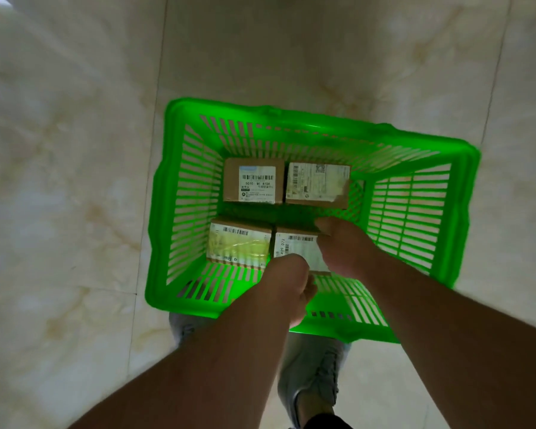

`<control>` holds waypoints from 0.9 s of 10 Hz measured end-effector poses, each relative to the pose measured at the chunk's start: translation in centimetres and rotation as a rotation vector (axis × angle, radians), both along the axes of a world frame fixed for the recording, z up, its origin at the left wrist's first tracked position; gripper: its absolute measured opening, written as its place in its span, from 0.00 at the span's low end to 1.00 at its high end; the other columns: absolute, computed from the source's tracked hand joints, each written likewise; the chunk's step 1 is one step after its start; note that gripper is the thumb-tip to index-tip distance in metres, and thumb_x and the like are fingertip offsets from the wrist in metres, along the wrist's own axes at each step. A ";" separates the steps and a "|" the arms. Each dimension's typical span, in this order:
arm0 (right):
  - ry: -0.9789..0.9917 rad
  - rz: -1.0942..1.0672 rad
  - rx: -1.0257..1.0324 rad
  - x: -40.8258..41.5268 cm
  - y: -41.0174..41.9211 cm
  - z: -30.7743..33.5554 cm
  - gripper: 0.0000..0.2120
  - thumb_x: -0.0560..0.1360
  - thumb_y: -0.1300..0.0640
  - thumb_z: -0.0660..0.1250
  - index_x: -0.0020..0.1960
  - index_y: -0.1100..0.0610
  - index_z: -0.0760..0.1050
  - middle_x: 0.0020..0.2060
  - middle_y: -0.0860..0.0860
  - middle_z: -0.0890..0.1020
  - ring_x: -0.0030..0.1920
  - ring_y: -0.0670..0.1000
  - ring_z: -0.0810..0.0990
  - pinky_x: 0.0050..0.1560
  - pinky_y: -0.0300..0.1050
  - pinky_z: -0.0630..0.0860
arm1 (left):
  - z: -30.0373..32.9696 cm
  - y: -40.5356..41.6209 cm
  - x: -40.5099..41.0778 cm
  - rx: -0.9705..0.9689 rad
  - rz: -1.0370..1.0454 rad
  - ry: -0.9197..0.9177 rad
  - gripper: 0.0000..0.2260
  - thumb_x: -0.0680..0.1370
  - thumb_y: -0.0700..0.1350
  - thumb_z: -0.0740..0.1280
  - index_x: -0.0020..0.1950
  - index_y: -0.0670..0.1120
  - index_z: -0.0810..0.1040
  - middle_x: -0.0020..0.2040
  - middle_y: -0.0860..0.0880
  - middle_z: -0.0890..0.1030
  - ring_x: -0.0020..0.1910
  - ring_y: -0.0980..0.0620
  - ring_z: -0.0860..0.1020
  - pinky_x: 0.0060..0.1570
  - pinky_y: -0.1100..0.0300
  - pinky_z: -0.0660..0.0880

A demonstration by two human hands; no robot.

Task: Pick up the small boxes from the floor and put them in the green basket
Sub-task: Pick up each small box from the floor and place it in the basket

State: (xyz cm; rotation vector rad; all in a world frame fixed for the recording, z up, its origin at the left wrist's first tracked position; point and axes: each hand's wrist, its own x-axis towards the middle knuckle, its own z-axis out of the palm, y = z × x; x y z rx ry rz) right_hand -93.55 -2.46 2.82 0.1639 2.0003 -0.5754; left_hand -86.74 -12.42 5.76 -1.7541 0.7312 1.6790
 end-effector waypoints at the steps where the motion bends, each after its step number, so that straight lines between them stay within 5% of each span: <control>1: 0.033 -0.193 -0.038 -0.3 2.9 2.6 0.17 0.80 0.60 0.59 0.66 0.54 0.76 0.64 0.60 0.80 0.62 0.62 0.80 0.59 0.50 0.78 | 2.8 0.5 -0.2 -0.039 -0.113 0.048 0.11 0.77 0.31 0.57 0.52 0.40 0.77 0.39 0.45 0.73 0.41 0.50 0.71 0.48 0.55 0.75; 2: 0.116 -0.280 -0.026 0.4 5.7 5.7 0.19 0.80 0.61 0.60 0.69 0.58 0.76 0.67 0.57 0.79 0.66 0.56 0.77 0.64 0.42 0.69 | 5.8 1.1 -0.3 -0.087 -0.262 0.092 0.10 0.78 0.33 0.59 0.55 0.40 0.78 0.39 0.46 0.75 0.44 0.49 0.72 0.56 0.52 0.76; 3: 0.109 -0.424 -0.050 1.9 7.9 8.7 0.18 0.80 0.61 0.61 0.68 0.57 0.77 0.64 0.56 0.81 0.60 0.54 0.80 0.59 0.46 0.76 | 8.6 2.1 -0.8 -0.153 -0.413 0.133 0.16 0.79 0.37 0.61 0.66 0.35 0.75 0.44 0.46 0.77 0.47 0.46 0.73 0.62 0.46 0.76; 4: 0.043 -0.558 -0.105 4.2 9.6 11.8 0.15 0.79 0.61 0.62 0.64 0.59 0.79 0.54 0.58 0.83 0.46 0.54 0.79 0.40 0.43 0.74 | 12.0 3.4 -1.1 -0.191 -0.613 0.198 0.19 0.79 0.41 0.62 0.68 0.35 0.75 0.53 0.42 0.77 0.51 0.44 0.75 0.64 0.41 0.76; 5: 0.036 -0.720 -0.155 7.1 10.4 14.9 0.13 0.78 0.58 0.63 0.60 0.55 0.80 0.50 0.55 0.81 0.48 0.52 0.78 0.49 0.47 0.74 | 14.3 4.8 -0.3 -0.179 -0.765 0.299 0.19 0.77 0.42 0.63 0.68 0.37 0.75 0.61 0.37 0.80 0.51 0.44 0.76 0.64 0.41 0.76; 7: 0.076 -0.972 -0.150 14.9 11.7 20.0 0.17 0.80 0.55 0.62 0.68 0.55 0.77 0.64 0.54 0.80 0.65 0.54 0.78 0.69 0.58 0.72 | 17.8 8.0 4.0 -0.111 -1.048 0.425 0.24 0.78 0.43 0.66 0.74 0.47 0.71 0.69 0.41 0.78 0.67 0.40 0.77 0.65 0.47 0.75; 9: 0.099 -1.285 -0.098 24.7 14.3 24.6 0.14 0.79 0.52 0.65 0.64 0.52 0.79 0.59 0.51 0.82 0.61 0.52 0.79 0.68 0.55 0.73 | 22.8 11.2 9.7 -0.069 -1.416 0.510 0.28 0.74 0.49 0.68 0.74 0.49 0.71 0.74 0.47 0.73 0.67 0.47 0.76 0.69 0.50 0.73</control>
